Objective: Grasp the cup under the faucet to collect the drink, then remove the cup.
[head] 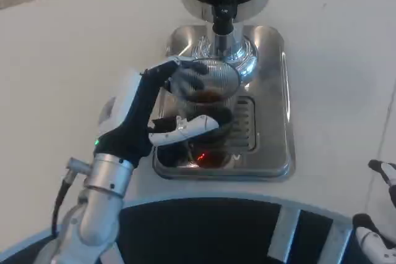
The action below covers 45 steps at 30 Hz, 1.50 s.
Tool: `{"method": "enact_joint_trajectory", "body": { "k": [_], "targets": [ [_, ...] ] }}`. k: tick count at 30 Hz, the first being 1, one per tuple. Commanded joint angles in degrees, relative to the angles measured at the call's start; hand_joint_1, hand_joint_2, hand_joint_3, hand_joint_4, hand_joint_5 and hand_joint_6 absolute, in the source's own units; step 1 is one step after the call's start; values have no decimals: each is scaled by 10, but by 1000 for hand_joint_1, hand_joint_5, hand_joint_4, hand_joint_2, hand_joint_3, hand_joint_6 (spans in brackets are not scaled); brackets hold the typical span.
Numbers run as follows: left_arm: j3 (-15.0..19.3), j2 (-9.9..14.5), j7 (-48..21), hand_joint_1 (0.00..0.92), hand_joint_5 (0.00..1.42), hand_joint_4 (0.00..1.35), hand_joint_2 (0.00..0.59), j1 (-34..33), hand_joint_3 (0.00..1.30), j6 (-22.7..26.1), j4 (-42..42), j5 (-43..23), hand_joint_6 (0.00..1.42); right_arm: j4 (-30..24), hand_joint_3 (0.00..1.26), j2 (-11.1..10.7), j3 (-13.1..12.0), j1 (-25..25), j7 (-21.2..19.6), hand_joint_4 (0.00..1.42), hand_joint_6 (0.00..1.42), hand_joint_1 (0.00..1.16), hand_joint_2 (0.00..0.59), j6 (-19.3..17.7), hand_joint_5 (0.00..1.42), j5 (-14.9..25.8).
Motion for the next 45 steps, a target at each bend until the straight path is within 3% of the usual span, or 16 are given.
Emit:
{"method": "enact_joint_trajectory", "body": {
  "k": [1, 10, 21, 29, 40, 45],
  "targets": [
    [32, 25, -37, 595, 1285, 1134, 38, 38, 962, -42, -55, -43, 413, -8, 35, -5, 9, -11, 9, 0, 0, 283, 491, 6, 0, -9],
    [81, 65, -111, 592, 1275, 1134, 28, 102, 954, -75, -99, -99, 417, -8, 19, -13, 38, -59, 31, 0, 0, 243, 476, 0, 0, -51],
    [137, 92, -188, 597, 1271, 1134, 22, 172, 952, -96, -158, -166, 420, -8, 15, -8, 94, -101, 56, 0, 0, 232, 476, 2, 0, -113],
    [166, 103, -241, 599, 1271, 1134, 20, 215, 952, -114, -194, -213, 422, -8, 6, -16, 147, -139, 82, 0, 0, 230, 489, -17, 0, -162],
    [189, 106, -306, 600, 1271, 1134, 13, 275, 952, -132, -243, -262, 424, -8, 5, 17, 215, -158, 92, 0, 0, 231, 491, -52, 0, -216],
    [195, 107, -332, 600, 1271, 1124, 12, 305, 952, -133, -272, -281, 426, -8, 5, 19, 239, -155, 92, 0, 0, 231, 491, -72, 0, -231]
  ]
}}
